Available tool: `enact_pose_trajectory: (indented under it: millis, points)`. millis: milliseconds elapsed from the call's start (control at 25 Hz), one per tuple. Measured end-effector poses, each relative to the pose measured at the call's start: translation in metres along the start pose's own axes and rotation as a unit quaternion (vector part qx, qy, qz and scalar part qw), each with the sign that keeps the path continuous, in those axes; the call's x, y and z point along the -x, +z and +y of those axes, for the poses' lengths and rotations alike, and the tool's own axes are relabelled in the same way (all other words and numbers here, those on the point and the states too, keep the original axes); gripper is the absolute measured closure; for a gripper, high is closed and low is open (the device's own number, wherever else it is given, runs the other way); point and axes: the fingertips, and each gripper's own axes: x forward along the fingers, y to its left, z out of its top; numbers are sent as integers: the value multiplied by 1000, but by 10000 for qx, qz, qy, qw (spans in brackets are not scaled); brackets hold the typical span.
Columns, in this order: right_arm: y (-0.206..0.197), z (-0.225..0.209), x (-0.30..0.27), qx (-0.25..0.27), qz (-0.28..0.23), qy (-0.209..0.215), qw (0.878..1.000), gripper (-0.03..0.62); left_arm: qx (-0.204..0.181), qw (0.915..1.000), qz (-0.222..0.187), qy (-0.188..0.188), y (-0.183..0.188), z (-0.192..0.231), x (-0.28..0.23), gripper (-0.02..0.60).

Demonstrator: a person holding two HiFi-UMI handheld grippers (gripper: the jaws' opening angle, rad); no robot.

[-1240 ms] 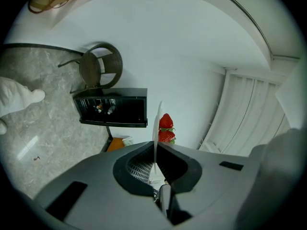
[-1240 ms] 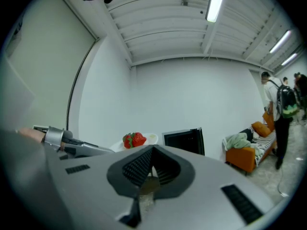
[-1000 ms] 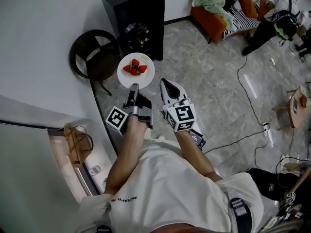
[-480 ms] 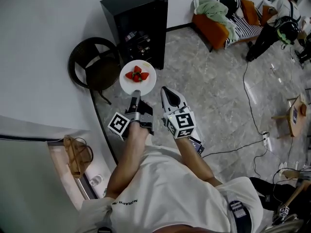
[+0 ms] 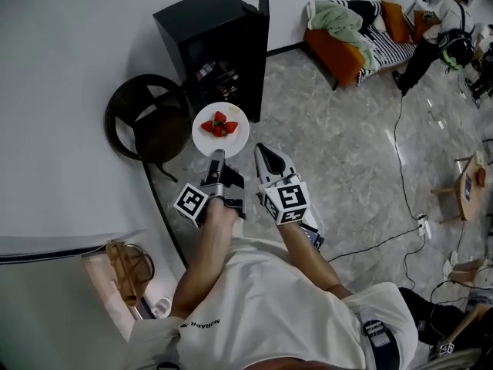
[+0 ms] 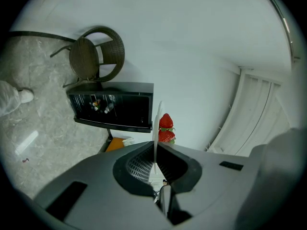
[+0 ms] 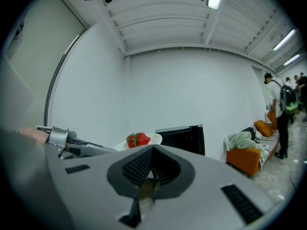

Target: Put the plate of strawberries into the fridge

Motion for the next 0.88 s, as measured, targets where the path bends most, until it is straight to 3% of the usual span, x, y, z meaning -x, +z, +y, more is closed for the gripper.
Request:
enact_pose_trajectory:
  millis: [640, 880]
  points:
    - [29, -27, -153, -32, 61, -358, 9993, 591, -28, 9986, 494, 199, 77, -10, -132, 571]
    - [41, -27, -157, -41, -43, -456, 9989, 591, -153, 9977, 624, 202, 79, -20, -140, 571]
